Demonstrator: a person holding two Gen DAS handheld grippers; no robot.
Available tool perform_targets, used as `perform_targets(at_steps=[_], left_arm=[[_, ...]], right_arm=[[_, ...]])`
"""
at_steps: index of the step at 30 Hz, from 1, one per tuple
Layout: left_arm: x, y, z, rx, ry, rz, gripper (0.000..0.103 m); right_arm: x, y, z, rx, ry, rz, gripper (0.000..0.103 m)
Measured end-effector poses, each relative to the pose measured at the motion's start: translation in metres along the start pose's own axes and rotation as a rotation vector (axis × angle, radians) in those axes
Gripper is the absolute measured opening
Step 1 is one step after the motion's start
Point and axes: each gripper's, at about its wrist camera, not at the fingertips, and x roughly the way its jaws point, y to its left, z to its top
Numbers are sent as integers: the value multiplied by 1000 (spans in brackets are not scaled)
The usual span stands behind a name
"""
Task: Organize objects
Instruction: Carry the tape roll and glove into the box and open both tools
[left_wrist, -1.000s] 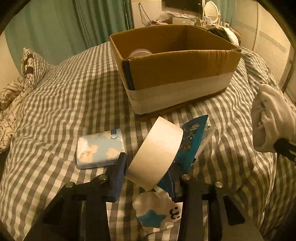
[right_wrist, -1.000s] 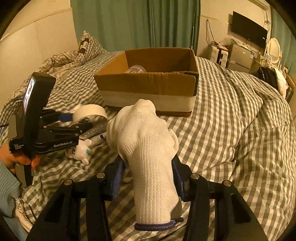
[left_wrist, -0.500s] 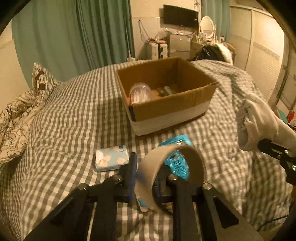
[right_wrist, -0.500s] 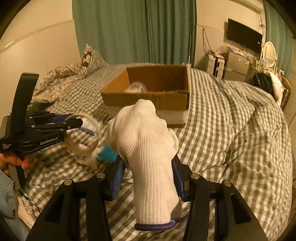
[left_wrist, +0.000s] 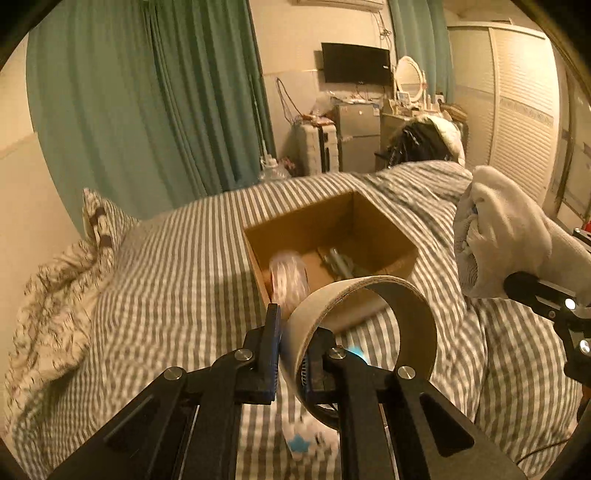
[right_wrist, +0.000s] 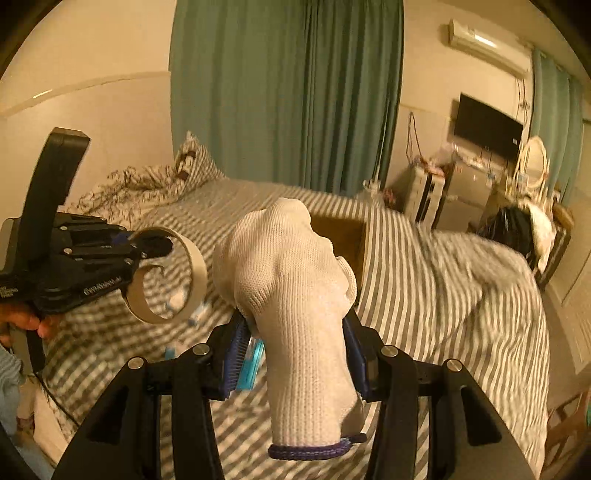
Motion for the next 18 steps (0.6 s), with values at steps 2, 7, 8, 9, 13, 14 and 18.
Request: perform_targets(at_steps=[2, 7, 8, 9, 13, 14, 18], left_arm=[[7, 1, 15, -2, -11, 13, 10], [41, 6, 53, -13, -17, 22, 10], [50, 7, 59, -18, -13, 23, 10], [60, 8, 65, -21, -7, 24, 10], [106, 14, 77, -33, 32, 22, 10], [115, 15, 76, -35, 41, 22, 10], [158, 15, 73, -40, 89, 20, 10]], right_arm=[[4, -4, 15, -4, -19, 2, 47], [31, -19, 59, 0, -59, 11, 47], [38, -23, 66, 6, -62, 12, 47], [47, -26, 74, 9, -64, 9, 47], [88, -40, 101, 22, -56, 9, 47], [103, -44, 106, 30, -47, 14, 47], [152, -55, 109, 48, -3, 10, 47]])
